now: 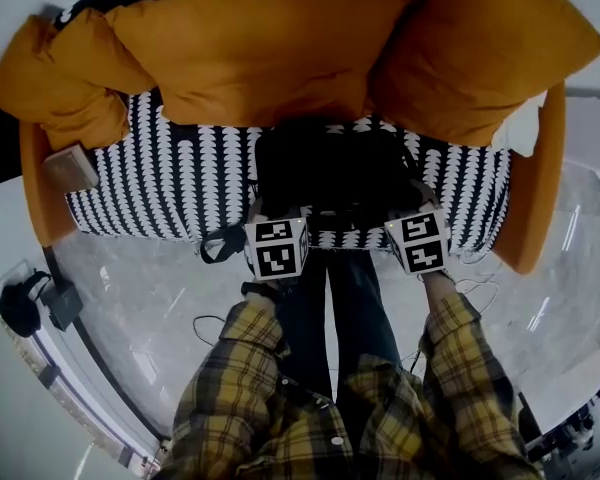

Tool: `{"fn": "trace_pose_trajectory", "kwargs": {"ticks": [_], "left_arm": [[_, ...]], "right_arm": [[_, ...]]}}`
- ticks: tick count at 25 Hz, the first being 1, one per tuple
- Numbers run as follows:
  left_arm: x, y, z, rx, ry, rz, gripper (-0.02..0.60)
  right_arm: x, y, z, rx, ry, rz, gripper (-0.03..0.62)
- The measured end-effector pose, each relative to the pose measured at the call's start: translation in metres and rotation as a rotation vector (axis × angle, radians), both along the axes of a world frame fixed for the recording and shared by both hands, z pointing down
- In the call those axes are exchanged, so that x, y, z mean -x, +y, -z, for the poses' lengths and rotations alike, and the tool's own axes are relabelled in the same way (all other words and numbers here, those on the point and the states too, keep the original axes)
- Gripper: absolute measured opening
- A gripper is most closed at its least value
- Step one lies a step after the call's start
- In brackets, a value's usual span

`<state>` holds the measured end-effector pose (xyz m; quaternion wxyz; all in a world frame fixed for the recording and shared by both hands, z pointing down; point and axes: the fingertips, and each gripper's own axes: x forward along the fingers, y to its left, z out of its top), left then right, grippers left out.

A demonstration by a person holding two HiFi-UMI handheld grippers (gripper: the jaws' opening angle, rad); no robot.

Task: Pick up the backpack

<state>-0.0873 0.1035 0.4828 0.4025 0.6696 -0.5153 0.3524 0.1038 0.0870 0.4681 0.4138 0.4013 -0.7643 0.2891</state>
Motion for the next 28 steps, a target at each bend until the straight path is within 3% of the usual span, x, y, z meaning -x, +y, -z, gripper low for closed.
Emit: {"fn": "trace_pose_trajectory", "kwargs": {"ticks": [18,28], "left_arm": [[0.005,-0.003,0.051,-0.048,0.003,0.048,0.043],[0.005,-0.014,0.119,-0.119,0.011,0.064,0.043]], "right_arm": [[0.004,-0.003,0.041,-0.035,-0.036,-0.015,0.028],[0.001,-0.01,0.106,-0.099,-0.082,-0.051,0.028]]}}
